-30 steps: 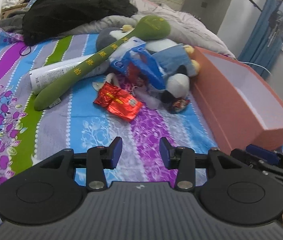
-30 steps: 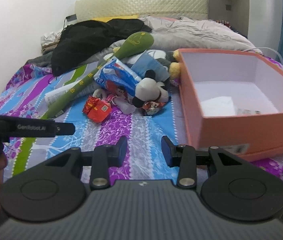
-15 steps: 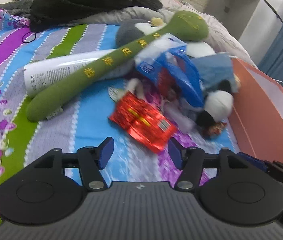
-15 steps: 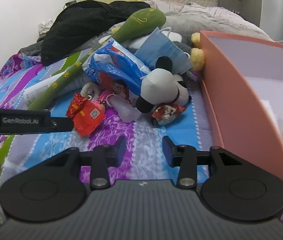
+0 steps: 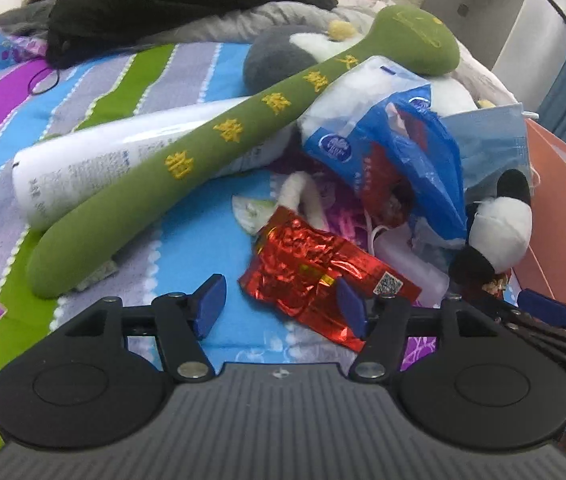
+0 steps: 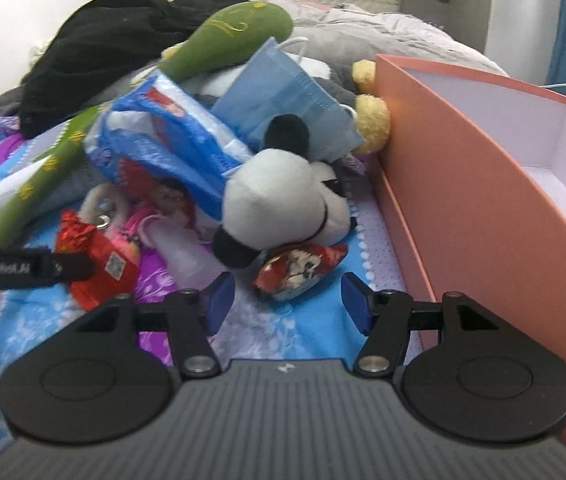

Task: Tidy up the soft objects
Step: 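Grasp the red candy packet with the left gripper while the right grasps a wrapper, then carry the red packet with the left gripper toward the pink box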

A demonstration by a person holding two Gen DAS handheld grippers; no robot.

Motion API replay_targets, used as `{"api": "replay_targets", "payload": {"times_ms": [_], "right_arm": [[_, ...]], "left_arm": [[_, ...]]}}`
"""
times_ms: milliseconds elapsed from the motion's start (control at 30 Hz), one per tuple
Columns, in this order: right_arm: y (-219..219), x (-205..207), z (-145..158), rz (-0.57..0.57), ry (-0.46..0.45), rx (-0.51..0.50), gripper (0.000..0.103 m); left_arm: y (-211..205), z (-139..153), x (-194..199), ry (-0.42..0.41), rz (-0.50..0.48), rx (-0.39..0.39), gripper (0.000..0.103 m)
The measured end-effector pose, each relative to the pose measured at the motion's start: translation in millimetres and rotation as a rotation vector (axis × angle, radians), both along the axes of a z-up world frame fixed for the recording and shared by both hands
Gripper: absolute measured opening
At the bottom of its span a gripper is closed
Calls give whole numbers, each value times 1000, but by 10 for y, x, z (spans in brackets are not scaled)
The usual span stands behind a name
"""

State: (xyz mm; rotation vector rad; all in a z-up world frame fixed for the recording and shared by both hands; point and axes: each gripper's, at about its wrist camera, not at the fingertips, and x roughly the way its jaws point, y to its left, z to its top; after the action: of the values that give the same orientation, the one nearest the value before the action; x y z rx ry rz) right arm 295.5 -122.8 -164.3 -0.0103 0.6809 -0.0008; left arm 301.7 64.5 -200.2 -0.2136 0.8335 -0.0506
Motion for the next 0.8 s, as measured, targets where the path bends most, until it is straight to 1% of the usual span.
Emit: {"api": "replay_targets", "payload": {"times_ms": [67, 133, 200, 300, 333, 367, 500, 533, 800], "right_arm": [[3, 51, -38, 2, 3, -8, 61], [-15, 100, -73, 9, 9, 9, 61], [-26, 140, -102, 14, 11, 13, 61], [-32, 183, -135, 9, 22, 10, 55], [-45, 186, -136, 5, 21, 12, 51], [-56, 184, -136, 6, 21, 16, 49], [-82, 133, -107, 8, 22, 23, 43], [-82, 117, -97, 12, 24, 26, 37], [-54, -159, 52, 38, 4, 24, 34]], "left_arm": [[9, -20, 45, 3, -9, -16, 67], [14, -34, 74, 4, -19, -30, 67], [-2, -32, 95, -2, -33, -30, 65], [-19, -35, 106, -9, -49, -39, 51], [-21, -34, 103, -9, -50, -42, 46], [-18, -32, 96, -11, -54, -49, 44], [-23, -9, 42, -17, -50, -47, 41], [-21, 1, 17, -17, -47, -47, 40], [-6, 137, -281, -10, -22, -57, 40]]}}
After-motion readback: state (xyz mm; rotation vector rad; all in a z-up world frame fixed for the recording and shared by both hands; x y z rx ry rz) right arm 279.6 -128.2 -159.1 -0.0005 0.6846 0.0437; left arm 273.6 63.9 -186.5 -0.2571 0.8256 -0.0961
